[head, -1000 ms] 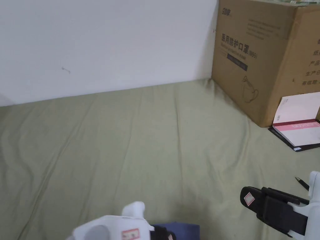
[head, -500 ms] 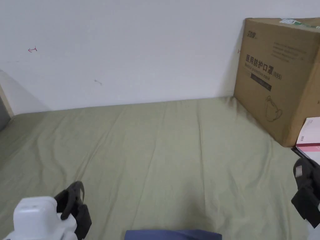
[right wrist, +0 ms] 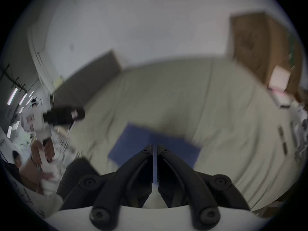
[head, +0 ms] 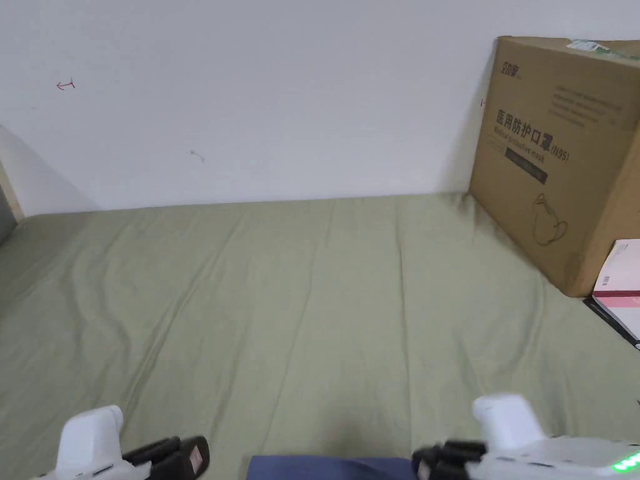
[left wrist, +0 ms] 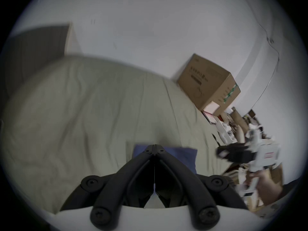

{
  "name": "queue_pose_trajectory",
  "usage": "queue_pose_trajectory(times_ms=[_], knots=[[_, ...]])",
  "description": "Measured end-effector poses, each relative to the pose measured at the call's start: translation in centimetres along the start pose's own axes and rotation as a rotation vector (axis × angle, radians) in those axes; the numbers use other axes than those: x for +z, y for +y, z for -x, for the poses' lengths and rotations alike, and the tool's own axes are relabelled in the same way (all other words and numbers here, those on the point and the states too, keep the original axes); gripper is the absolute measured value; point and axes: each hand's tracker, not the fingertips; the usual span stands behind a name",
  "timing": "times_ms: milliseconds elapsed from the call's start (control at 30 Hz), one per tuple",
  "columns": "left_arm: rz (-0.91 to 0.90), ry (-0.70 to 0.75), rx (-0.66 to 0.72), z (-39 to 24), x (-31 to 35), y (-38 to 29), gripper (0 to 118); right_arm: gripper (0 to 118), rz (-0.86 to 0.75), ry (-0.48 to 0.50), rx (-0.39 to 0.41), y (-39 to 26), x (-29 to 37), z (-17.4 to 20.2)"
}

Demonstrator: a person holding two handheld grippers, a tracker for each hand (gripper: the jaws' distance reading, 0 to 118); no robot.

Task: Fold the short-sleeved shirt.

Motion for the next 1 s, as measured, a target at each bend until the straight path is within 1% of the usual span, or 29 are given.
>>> queue_pose_trajectory(times_ms=[33, 67, 133, 167, 200, 233, 267, 300, 333, 367, 400, 433, 500, 567, 600, 633, 700, 733, 767, 833, 900, 1000], knots=[[0.044, 0.0, 0.03, 1.0, -0.7, -0.4, 0, 4, 0.051, -0.012, 0.012, -0.5, -1.8, -0.1], [0.092, 0.007, 0.066, 2.0, -1.4, -0.7, 0, 4, 0.087, -0.032, 0.048, -0.8, -3.4, -0.2], [0.162, -0.008, 0.135, 4.1, -2.5, -1.4, 0, 4, 0.136, -0.114, 0.1, -1.3, -6.2, -0.7], [0.183, -0.047, 0.166, 5.1, -3.0, -1.6, 0, 4, 0.162, -0.171, 0.094, -1.3, -7.5, -1.3], [0.179, -0.081, 0.184, 6.1, -3.2, -1.9, 1, 4, 0.205, -0.241, 0.07, -1.3, -8.8, -2.0], [0.164, -0.103, 0.197, 7.1, -3.5, -2.0, 11, 4, 0.266, -0.306, 0.058, -1.3, -10.0, -2.7], [0.169, -0.128, 0.221, 8.1, -4.0, -2.1, 35, 4, 0.295, -0.313, 0.031, -1.6, -10.9, -3.5], [0.194, -0.16, 0.256, 9.4, -4.9, -2.0, 88, 4, 0.298, -0.241, -0.012, -1.7, -11.3, -4.1], [0.238, -0.2, 0.298, 10.5, -6.0, -1.9, 118, 4, 0.248, -0.211, -0.03, -1.6, -10.9, -4.0], [0.285, -0.248, 0.348, 11.6, -7.3, -2.0, 116, 4, 0.241, -0.217, -0.017, -1.5, -10.6, -3.9], [0.361, -0.315, 0.389, 12.6, -8.7, -2.4, 117, 4, 0.243, -0.213, -0.011, -1.7, -10.1, -4.1], [0.304, -0.371, 0.443, 13.3, -9.6, -2.6, 118, 4, 0.241, -0.209, 0.004, -1.8, -10.0, -4.1], [0.386, -0.42, 0.526, 15.6, -12.4, -3.4, 118, 4, 0.236, -0.203, 0.024, -2.0, -10.0, -4.1], [0.441, -0.513, 0.564, 16.9, -15.2, -4.5, 118, 4, 0.235, -0.197, 0.017, -2.0, -9.9, -4.4], [0.46, -0.573, 0.576, 17.0, -16.4, -5.1, 118, 4, 0.237, -0.193, 0.002, -1.9, -10.0, -4.5], [0.449, -0.639, 0.593, 14.7, -15.8, -4.7, 118, 4, 0.239, -0.189, -0.015, -1.9, -10.0, -4.7], [0.451, -0.765, 0.629, 12.5, -17.3, -4.6, 118, 4, 0.24, -0.18, -0.04, -1.8, -10.0, -4.9], [0.476, -0.787, 0.632, 11.5, -18.2, -4.9, 118, 4, 0.241, -0.176, -0.045, -1.8, -10.0, -5.0], [0.5, -0.778, 0.614, 11.7, -19.9, -5.4, 118, 4, 0.241, -0.171, -0.048, -1.8, -9.9, -5.1], [0.512, -0.815, 0.544, 9.5, -21.2, -5.9, 118, 4, 0.24, -0.164, -0.052, -1.8, -9.8, -5.2], [0.521, -0.81, 0.493, 8.3, -22.8, -6.3, 118, 4, 0.239, -0.16, -0.055, -1.9, -9.8, -5.3], [0.543, -0.838, 0.509, 7.2, -24.6, -6.5, 118, 4, 0.234, -0.149, -0.07, -2.0, -9.7, -5.7]])
